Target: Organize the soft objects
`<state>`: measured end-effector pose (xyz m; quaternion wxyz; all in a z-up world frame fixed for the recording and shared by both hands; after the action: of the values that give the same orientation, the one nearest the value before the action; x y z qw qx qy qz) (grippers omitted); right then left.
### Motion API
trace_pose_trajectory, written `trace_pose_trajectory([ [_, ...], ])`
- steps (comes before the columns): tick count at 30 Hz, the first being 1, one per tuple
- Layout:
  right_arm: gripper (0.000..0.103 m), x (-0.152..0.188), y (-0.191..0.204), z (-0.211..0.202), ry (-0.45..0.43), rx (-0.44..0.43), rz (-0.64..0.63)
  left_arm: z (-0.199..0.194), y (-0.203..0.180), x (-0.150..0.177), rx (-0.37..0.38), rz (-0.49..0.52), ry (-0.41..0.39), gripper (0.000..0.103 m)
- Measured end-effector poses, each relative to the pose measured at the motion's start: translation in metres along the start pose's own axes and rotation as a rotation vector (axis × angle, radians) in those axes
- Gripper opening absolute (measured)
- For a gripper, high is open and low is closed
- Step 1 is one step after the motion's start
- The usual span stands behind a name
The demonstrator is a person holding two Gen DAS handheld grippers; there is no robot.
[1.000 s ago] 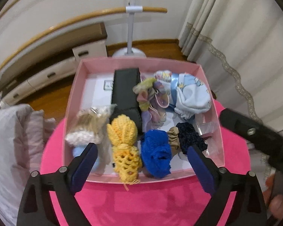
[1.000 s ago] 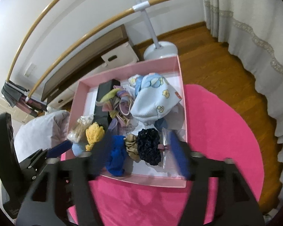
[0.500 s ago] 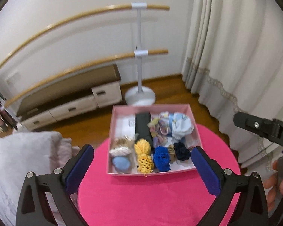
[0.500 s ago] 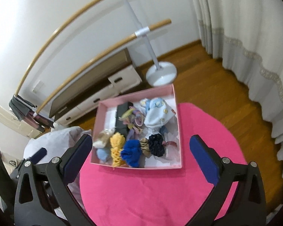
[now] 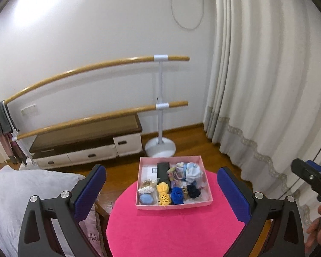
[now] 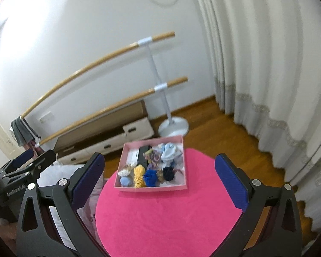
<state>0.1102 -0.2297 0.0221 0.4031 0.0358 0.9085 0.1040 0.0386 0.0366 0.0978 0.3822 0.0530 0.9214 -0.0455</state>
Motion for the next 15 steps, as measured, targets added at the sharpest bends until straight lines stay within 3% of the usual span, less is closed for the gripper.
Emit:
trace_pose_trajectory([
  [8, 0.103, 0.011, 0.026, -0.088, -0.155, 0.055, -0.066, -0.086, 0.003, 0.037, 0.000, -0.015, -0.100, 0.103],
  [15, 0.103, 0.031, 0.051, -0.135, -0.254, 0.106, -0.103, -0.129, -0.004, 0.066, -0.021, 0.000, -0.162, 0.103],
])
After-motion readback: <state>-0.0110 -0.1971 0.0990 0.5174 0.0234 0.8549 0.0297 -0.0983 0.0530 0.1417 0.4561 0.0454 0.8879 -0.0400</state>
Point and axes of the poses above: each gripper's, at about its wrist camera, not at the fingertips, and z roughly the way its jaws point, y to its left, x to its underside, the point moved 4 cm from there along z, roughly the way its jaws point, and after that the axes turned 10 degrees about y, right-handed, at the moved point
